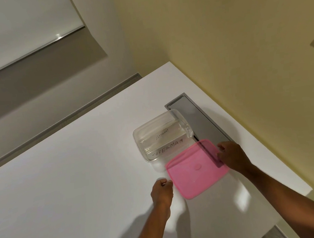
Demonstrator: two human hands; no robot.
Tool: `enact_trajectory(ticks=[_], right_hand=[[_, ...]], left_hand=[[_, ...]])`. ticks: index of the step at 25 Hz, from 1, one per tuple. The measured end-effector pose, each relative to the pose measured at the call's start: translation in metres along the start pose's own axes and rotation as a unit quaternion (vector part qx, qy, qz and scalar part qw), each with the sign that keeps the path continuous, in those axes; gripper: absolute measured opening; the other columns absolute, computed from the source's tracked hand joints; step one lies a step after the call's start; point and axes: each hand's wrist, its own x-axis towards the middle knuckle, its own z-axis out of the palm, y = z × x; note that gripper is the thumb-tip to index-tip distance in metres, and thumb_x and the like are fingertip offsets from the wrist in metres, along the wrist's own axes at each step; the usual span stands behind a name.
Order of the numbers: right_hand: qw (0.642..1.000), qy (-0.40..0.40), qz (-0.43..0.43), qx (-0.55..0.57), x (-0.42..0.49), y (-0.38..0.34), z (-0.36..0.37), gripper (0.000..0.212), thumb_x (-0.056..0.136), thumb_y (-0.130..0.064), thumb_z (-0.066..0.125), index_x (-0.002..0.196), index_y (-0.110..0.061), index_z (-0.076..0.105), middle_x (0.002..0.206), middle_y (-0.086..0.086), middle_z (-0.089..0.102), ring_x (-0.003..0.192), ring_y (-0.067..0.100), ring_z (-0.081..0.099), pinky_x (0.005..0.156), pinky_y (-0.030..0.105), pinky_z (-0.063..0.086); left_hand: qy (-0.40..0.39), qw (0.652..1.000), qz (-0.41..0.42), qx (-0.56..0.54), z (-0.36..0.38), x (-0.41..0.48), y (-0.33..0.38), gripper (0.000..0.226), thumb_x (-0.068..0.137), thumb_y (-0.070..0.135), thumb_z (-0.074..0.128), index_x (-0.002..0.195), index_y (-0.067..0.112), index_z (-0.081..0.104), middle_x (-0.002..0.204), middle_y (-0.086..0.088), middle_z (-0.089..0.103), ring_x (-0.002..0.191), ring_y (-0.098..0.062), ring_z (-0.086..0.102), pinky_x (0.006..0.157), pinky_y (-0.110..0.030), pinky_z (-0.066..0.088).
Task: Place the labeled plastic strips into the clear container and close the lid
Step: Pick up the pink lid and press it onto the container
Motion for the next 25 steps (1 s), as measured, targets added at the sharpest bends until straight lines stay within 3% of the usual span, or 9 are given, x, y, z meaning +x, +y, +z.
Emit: enact_trajectory(ticks=[2, 6, 9, 12, 18, 21, 25], right_hand=[[1.0, -0.001, -0.008, 0.008, -0.003, 0.004, 0.005, 0.017, 0.091, -0.005, 0.067, 0.076, -0.002, 0.062, 0.076, 0.008, 0.065, 0.072, 0.026, 0.063, 0.057, 0.03, 0.052], [1.0, 0.003, -0.022, 0.011, -0.01, 0.009, 0.007, 0.01, 0.092, -0.003, 0.066, 0.084, 0.002, 0.067, 0.085, 0.013, 0.07, 0.079, 0.03, 0.067, 0.066, 0.04, 0.06], [0.999, 0.046, -0.015, 0.001, -0.015, 0.016, -0.002, 0.017, 0.089, 0.002, 0.061, 0.096, -0.003, 0.076, 0.095, 0.014, 0.074, 0.091, 0.035, 0.068, 0.078, 0.042, 0.057], [0.997, 0.076, -0.009, 0.004, -0.022, 0.022, -0.025, 0.029, 0.093, -0.001, 0.064, 0.117, -0.007, 0.079, 0.112, 0.015, 0.076, 0.106, 0.035, 0.07, 0.093, 0.041, 0.057], [0.98, 0.172, -0.058, 0.083, -0.04, 0.005, -0.086, 0.024, 0.081, -0.001, 0.081, 0.097, -0.019, 0.079, 0.084, -0.002, 0.075, 0.076, 0.022, 0.07, 0.075, 0.027, 0.05], [0.96, 0.215, -0.105, 0.144, -0.049, -0.015, -0.109, 0.028, 0.079, 0.001, 0.082, 0.093, -0.023, 0.076, 0.085, -0.004, 0.074, 0.079, 0.021, 0.069, 0.074, 0.018, 0.049], [0.935, 0.205, -0.092, 0.275, -0.05, -0.045, -0.13, 0.027, 0.082, -0.006, 0.08, 0.092, -0.031, 0.075, 0.089, -0.009, 0.076, 0.086, 0.012, 0.07, 0.079, 0.026, 0.053]], left_hand=[[-0.016, 1.0, -0.005, -0.006, 0.004, -0.001, -0.002, 0.016, 0.09, 0.01, 0.057, 0.079, 0.018, 0.048, 0.072, -0.006, 0.054, 0.064, -0.023, 0.045, 0.054, -0.027, 0.037], [-0.04, 0.999, -0.003, 0.0, 0.008, -0.003, -0.005, 0.016, 0.091, 0.01, 0.062, 0.078, 0.018, 0.055, 0.071, -0.007, 0.056, 0.062, -0.023, 0.048, 0.052, -0.026, 0.038], [-0.056, 0.998, -0.01, -0.035, 0.008, -0.01, -0.005, 0.008, 0.089, 0.003, 0.06, 0.085, 0.008, 0.065, 0.079, -0.013, 0.063, 0.066, -0.026, 0.056, 0.061, -0.031, 0.047], [-0.084, 0.995, -0.012, -0.058, 0.007, -0.019, -0.002, 0.016, 0.095, 0.004, 0.061, 0.106, 0.0, 0.072, 0.095, -0.019, 0.076, 0.078, -0.029, 0.069, 0.071, -0.034, 0.057], [-0.116, 0.983, 0.038, -0.135, 0.003, -0.053, 0.028, 0.028, 0.107, 0.026, 0.061, 0.118, 0.001, 0.068, 0.102, -0.015, 0.069, 0.086, -0.027, 0.072, 0.084, -0.039, 0.061], [-0.121, 0.97, 0.058, -0.202, -0.003, -0.066, 0.047, 0.045, 0.11, 0.04, 0.057, 0.12, -0.001, 0.068, 0.102, -0.019, 0.075, 0.093, -0.031, 0.077, 0.095, -0.046, 0.063], [-0.13, 0.952, 0.047, -0.274, -0.019, -0.072, 0.07, 0.063, 0.103, 0.059, 0.059, 0.116, -0.001, 0.072, 0.112, -0.025, 0.08, 0.102, -0.037, 0.081, 0.099, -0.049, 0.065]])
